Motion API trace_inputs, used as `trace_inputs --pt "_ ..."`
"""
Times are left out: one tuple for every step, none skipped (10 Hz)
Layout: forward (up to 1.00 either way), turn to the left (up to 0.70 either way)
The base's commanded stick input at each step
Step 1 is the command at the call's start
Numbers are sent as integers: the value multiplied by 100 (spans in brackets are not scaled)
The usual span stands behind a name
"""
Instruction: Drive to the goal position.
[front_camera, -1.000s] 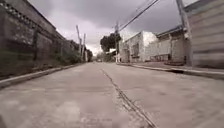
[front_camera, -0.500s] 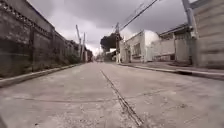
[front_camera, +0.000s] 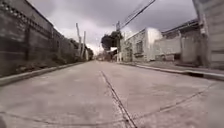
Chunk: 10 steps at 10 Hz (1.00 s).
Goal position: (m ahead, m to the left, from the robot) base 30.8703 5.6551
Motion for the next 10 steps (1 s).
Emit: trace_inputs --pt "100 0" --pt "100 0" --pt "100 0" --pt "100 0" --pt "100 0" --pt "100 0" --pt "100 0" --pt "100 0" --pt "100 0" --pt "100 0"
